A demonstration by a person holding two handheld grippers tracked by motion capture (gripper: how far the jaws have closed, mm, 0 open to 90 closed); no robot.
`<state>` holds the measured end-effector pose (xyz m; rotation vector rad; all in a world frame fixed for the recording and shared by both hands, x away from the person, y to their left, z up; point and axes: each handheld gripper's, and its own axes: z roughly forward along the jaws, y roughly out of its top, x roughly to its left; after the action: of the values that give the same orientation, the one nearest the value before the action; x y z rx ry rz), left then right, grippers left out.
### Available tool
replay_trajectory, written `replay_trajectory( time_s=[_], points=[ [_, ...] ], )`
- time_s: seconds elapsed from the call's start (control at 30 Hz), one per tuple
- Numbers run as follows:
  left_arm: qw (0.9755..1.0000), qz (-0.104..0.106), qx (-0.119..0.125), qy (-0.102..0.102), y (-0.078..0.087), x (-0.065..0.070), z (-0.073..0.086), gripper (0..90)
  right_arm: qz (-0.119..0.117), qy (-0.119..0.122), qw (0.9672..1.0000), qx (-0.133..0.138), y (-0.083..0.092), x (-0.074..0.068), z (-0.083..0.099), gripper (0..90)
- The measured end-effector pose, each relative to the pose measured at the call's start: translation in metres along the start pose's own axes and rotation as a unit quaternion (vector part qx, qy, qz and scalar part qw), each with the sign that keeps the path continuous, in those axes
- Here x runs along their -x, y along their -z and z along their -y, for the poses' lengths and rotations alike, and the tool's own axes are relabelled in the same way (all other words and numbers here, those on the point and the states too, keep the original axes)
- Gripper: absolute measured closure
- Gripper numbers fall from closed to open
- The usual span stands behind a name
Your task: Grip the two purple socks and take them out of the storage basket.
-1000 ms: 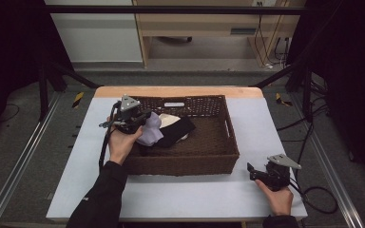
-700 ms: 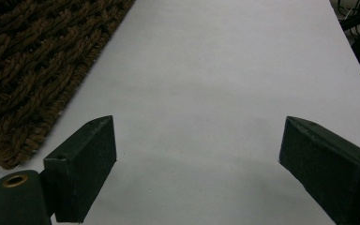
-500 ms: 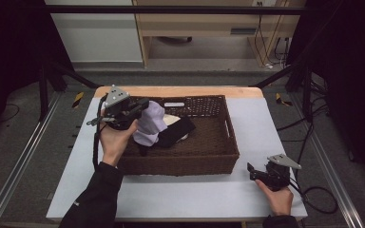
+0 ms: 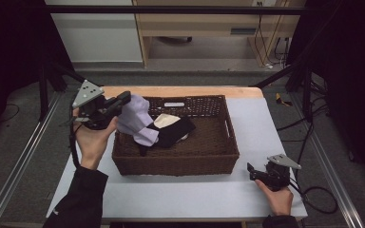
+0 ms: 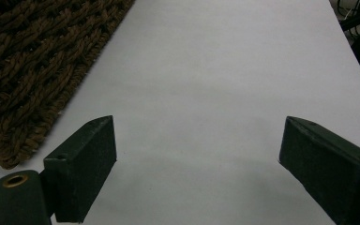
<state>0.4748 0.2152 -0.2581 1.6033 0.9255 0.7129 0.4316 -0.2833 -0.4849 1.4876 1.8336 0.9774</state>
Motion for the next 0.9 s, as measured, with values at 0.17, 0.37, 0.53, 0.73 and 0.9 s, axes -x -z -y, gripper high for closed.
replay_trajectory(
  time_s=[0.17, 0.37, 0.53, 0.73, 0.9],
  points=[
    [0.9998, -0.019, 0.010, 0.005, 0.018, -0.016, -0.001, 88.8, 0.000, 0.002, 1.0000, 0.001, 0.000, 0.000, 0.000, 11.5],
    [0.9989, -0.041, 0.013, 0.017, 0.035, -0.035, 0.004, 88.8, 0.001, 0.003, 1.0000, 0.001, 0.000, 0.000, 0.000, 11.6],
    [0.9977, -0.060, 0.015, 0.030, 0.046, -0.051, 0.010, 88.8, 0.001, 0.002, 1.0000, 0.000, 0.000, 0.000, 0.000, 11.6],
    [0.9960, -0.081, 0.006, 0.038, 0.054, -0.065, 0.025, 88.8, 0.001, 0.003, 1.0000, 0.000, 0.000, 0.000, 0.000, 11.7],
    [0.9940, -0.099, -0.010, 0.045, 0.055, -0.077, 0.045, 88.8, 0.002, 0.003, 1.0000, 0.002, 0.000, 0.000, 0.000, 11.7]
  ],
)
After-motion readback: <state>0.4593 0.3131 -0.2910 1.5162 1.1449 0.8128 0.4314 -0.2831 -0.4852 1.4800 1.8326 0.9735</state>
